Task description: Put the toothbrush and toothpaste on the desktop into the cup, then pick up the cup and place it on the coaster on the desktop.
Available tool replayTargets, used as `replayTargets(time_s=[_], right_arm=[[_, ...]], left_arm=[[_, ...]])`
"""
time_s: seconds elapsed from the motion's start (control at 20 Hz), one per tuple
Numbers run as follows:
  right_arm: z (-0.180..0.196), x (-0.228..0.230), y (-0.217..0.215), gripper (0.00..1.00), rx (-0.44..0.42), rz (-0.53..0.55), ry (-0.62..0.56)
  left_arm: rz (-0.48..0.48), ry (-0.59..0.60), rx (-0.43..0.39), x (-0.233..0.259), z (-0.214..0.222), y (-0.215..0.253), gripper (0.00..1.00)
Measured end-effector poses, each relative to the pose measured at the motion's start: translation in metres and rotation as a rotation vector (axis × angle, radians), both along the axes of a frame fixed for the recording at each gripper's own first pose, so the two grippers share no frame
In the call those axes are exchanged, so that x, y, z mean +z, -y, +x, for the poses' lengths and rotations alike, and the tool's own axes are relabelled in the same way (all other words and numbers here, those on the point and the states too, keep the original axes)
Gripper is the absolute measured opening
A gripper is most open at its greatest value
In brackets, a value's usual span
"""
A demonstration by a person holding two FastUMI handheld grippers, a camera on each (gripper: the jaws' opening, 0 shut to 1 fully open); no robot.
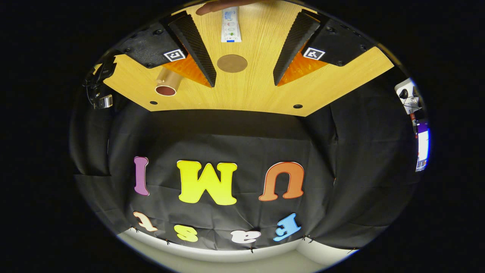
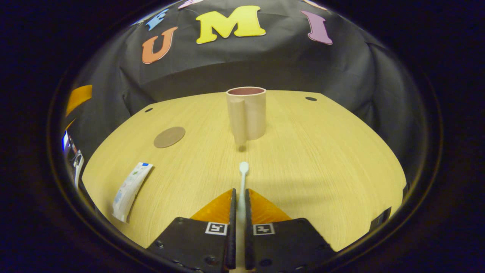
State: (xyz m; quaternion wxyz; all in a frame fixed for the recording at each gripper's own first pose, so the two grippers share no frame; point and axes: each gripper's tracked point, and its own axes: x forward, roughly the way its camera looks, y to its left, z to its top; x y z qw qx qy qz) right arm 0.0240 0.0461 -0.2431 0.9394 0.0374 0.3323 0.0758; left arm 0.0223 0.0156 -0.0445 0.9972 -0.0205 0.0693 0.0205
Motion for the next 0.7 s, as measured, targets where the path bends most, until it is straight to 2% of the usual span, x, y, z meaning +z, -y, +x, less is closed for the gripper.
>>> replayTargets(time_s=[0.1, 0.15, 0.35, 0.5, 0.6, 0.7], right_arm=[[0.003, -0.01, -0.002, 0.11, 0.017, 0.006, 0.001], [0.0, -0.002, -0.002, 0.05, 0.017, 0.011, 0.003], [-0.001, 0.001, -0.002, 0.05, 0.042, 0.063, 0.018], [-0.009, 0.001, -0.012, 0.04, 0.089, 0.154, 0.019], [-0.008, 0.004, -0.009, 0.04, 0.089, 0.16, 0.037], [-0.009, 0.007, -0.006, 0.05, 0.09, 0.155, 0.054]], left_arm=[[0.009, -0.017, -0.011, -0.006, 0.0, 0.004, 0.96], [0.019, -0.027, -0.009, -0.008, -0.001, 0.004, 0.97], [-0.005, -0.099, -0.051, -0.034, -0.006, 0.013, 0.97], [-0.083, -0.259, -0.079, -0.081, -0.013, 0.022, 0.96], [-0.101, -0.382, -0.055, -0.114, -0.019, 0.017, 0.97], [-0.106, -0.452, -0.038, -0.13, -0.025, 0.013, 0.97]])
